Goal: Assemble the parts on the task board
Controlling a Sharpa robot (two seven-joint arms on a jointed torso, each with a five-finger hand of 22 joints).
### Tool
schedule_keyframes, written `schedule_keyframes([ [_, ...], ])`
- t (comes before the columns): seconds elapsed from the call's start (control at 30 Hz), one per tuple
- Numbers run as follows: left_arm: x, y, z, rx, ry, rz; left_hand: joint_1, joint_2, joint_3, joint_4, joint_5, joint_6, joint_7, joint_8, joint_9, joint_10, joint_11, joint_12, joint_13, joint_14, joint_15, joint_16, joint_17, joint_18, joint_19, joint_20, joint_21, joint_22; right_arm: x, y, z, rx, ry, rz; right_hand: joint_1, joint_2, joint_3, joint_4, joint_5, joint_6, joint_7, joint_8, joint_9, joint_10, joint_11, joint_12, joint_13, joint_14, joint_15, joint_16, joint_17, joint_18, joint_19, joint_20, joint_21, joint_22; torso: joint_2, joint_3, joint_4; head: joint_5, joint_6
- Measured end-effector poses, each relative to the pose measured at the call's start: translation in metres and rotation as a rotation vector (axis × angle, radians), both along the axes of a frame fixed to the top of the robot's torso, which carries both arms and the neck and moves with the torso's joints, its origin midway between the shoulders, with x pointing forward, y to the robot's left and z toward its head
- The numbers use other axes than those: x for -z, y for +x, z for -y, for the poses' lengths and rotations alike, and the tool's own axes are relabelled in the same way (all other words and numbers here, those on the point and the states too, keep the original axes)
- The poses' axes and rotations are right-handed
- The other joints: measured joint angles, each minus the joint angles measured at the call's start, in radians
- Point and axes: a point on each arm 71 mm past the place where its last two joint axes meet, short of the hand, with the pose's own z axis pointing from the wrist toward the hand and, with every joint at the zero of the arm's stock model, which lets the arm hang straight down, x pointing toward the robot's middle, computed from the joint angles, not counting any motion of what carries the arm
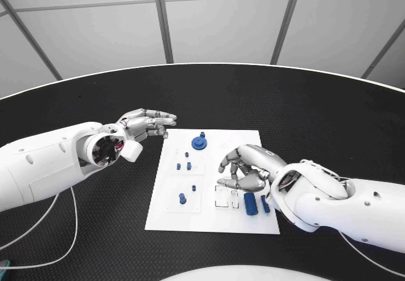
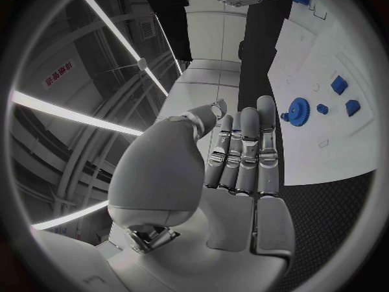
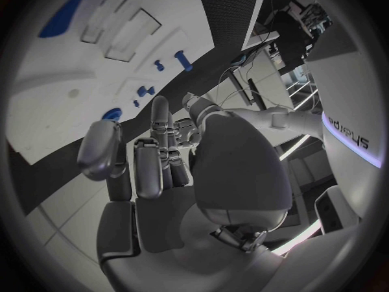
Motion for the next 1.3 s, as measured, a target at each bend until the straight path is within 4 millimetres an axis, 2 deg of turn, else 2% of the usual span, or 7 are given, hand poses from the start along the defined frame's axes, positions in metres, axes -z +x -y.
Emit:
schedule_keyframes([
  [0.1, 0.000, 0.000, -0.001, -0.002, 0.000, 0.000, 0.000, 0.000, 0.000, 0.000, 0.000, 0.000, 0.000, 0.000, 0.000, 0.000, 0.000, 0.000, 0.000, 0.000, 0.000, 0.000, 0.000, 0.000, 0.000, 0.000, 0.000, 0.000, 0.003, 0.000, 0.032, 0.117, 0.012, -0.065, -0.006, -0.004, -0.029, 0.037, -0.002, -0.004, -0.017, 0.050, 0.050, 0.070, -0.012, 0.514, 0.592, 0.000, -0.007, 0.035, 0.000, -0.002, 0.001, -0.009, 0.059, 0.051, -0.003, 0.0018, -0.0064, -0.023, 0.005],
  [0.2, 0.001, -0.001, -0.002, -0.003, 0.000, -0.001, 0.000, 0.000, 0.000, 0.000, 0.000, 0.000, 0.000, 0.000, 0.000, 0.000, 0.000, 0.000, 0.000, 0.000, 0.000, 0.000, 0.000, 0.000, 0.000, 0.000, 0.000, 0.000, 0.010, -0.004, 0.060, 0.220, 0.008, -0.112, -0.014, 0.004, -0.060, 0.067, -0.002, -0.014, -0.018, 0.085, 0.094, 0.106, -0.013, 0.708, 0.797, 0.000, -0.007, 0.058, 0.000, -0.011, 0.001, -0.009, 0.096, 0.064, -0.005, 0.0042, -0.0136, -0.039, 0.008],
  [0.37, 0.001, -0.001, -0.003, -0.005, 0.000, -0.001, 0.000, 0.000, 0.000, 0.000, 0.000, 0.000, 0.000, 0.000, 0.000, 0.000, 0.000, 0.000, 0.000, 0.000, 0.000, 0.000, 0.000, 0.000, 0.000, 0.000, 0.000, 0.000, 0.021, -0.012, 0.095, 0.363, -0.012, -0.158, -0.021, 0.018, -0.094, 0.071, 0.005, -0.024, -0.023, 0.107, 0.135, 0.133, -0.015, 0.802, 0.819, 0.000, -0.007, 0.082, 0.000, -0.024, 0.001, -0.009, 0.144, 0.064, -0.007, 0.0081, -0.0233, -0.052, 0.009],
  [0.47, 0.001, -0.001, -0.003, -0.006, 0.001, -0.001, 0.000, 0.000, 0.000, 0.000, 0.000, 0.000, 0.000, 0.000, 0.000, 0.000, 0.000, 0.000, 0.000, 0.000, 0.000, 0.000, 0.000, 0.000, 0.000, 0.000, 0.000, 0.000, 0.025, -0.016, 0.101, 0.401, -0.024, -0.174, -0.024, 0.025, -0.104, 0.070, 0.016, -0.031, -0.019, 0.114, 0.147, 0.134, -0.017, 0.807, 0.819, 0.000, -0.007, 0.085, 0.000, -0.024, 0.001, -0.009, 0.151, 0.064, -0.008, 0.0099, -0.0281, -0.056, 0.006],
  [0.73, 0.001, -0.001, -0.003, -0.006, 0.000, -0.001, 0.000, 0.000, 0.000, 0.000, 0.000, 0.000, 0.000, 0.000, 0.000, 0.000, 0.000, 0.000, 0.000, 0.000, 0.000, 0.000, 0.000, 0.000, 0.000, 0.000, 0.000, 0.000, 0.034, -0.023, 0.093, 0.399, -0.071, -0.210, -0.049, 0.037, -0.153, 0.071, 0.092, -0.047, -0.021, 0.126, 0.179, 0.134, -0.017, 0.814, 0.818, 0.000, -0.007, 0.093, 0.000, -0.024, 0.001, -0.009, 0.165, 0.064, -0.008, 0.0109, -0.0327, -0.058, -0.004],
  [0.87, 0.001, -0.001, -0.004, -0.007, 0.001, -0.001, 0.000, 0.000, 0.000, 0.000, 0.000, 0.000, 0.000, 0.000, 0.000, 0.000, 0.000, 0.000, 0.000, 0.000, 0.000, 0.000, 0.000, 0.000, 0.000, 0.000, 0.000, 0.000, 0.038, -0.026, 0.085, 0.380, -0.088, -0.224, -0.057, 0.029, -0.168, 0.071, 0.092, -0.047, -0.021, 0.126, 0.185, 0.134, -0.017, 0.818, 0.818, 0.000, -0.007, 0.093, 0.000, -0.024, 0.001, -0.009, 0.166, 0.064, -0.008, 0.0105, -0.0327, -0.055, -0.010],
  [1.3, 0.001, -0.002, -0.004, -0.007, 0.000, -0.001, 0.000, 0.000, 0.000, 0.000, 0.000, 0.000, 0.000, 0.000, 0.000, 0.000, 0.000, 0.000, 0.000, 0.000, 0.000, 0.000, 0.000, 0.000, 0.000, 0.000, 0.000, 0.000, 0.051, -0.029, 0.067, 0.336, -0.125, -0.277, -0.077, 0.038, -0.234, 0.071, 0.096, -0.063, -0.019, 0.126, 0.202, 0.134, -0.017, 0.818, 0.818, 0.000, -0.007, 0.093, 0.000, -0.024, 0.001, -0.009, 0.166, 0.064, -0.007, 0.0088, -0.0337, -0.049, -0.019],
])
